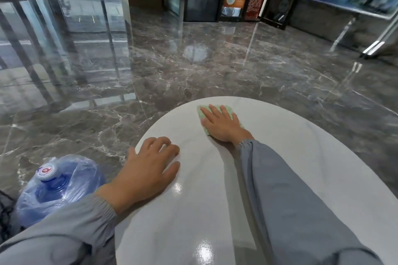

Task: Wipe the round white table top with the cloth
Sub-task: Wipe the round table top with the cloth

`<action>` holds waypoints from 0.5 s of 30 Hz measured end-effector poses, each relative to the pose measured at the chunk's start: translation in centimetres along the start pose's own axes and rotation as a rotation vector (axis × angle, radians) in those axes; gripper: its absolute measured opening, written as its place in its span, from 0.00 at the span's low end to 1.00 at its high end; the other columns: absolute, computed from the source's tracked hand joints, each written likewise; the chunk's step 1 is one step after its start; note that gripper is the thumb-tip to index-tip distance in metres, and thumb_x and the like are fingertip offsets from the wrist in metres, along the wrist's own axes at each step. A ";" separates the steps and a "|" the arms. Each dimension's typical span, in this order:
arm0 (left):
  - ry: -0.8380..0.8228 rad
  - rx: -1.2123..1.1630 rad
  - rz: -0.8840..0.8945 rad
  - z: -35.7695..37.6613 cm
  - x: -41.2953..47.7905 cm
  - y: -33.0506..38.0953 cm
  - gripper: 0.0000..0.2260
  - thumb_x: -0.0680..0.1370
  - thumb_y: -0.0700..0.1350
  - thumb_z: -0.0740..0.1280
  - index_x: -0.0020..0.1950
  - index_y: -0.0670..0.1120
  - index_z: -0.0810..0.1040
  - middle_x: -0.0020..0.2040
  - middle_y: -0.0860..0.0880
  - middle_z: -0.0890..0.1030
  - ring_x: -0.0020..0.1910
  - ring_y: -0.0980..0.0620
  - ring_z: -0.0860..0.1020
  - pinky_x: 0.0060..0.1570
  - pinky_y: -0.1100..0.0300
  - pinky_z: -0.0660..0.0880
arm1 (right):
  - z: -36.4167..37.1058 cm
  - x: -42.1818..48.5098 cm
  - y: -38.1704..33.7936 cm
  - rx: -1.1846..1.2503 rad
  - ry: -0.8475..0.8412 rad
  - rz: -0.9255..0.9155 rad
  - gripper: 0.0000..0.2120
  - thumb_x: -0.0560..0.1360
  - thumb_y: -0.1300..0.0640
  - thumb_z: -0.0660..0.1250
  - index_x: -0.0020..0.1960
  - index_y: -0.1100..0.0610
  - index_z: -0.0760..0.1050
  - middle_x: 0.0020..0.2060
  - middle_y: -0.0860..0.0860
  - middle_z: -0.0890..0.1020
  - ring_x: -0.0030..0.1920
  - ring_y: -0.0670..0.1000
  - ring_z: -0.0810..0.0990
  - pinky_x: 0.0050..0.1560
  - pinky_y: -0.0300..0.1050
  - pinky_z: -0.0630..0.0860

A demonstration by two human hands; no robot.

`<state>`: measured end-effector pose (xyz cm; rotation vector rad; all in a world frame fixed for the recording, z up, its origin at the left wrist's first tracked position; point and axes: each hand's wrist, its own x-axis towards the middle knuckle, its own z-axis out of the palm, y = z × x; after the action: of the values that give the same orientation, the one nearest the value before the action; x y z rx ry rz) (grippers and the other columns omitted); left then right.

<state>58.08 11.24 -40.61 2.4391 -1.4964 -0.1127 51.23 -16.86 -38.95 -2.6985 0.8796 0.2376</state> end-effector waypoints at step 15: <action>0.019 0.039 0.031 0.3 0.8 0.7 0.23 0.76 0.71 0.53 0.66 0.64 0.70 0.68 0.60 0.67 0.74 0.47 0.62 0.63 0.38 0.65 | -2.4 -14.2 23.7 0.149 0.088 0.719 0.28 0.84 0.42 0.43 0.83 0.37 0.42 0.83 0.42 0.42 0.83 0.56 0.38 0.78 0.68 0.37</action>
<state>57.79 10.23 -40.62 2.4389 -1.5415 -0.0552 25.89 -28.16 -38.54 -2.1670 1.7871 0.1877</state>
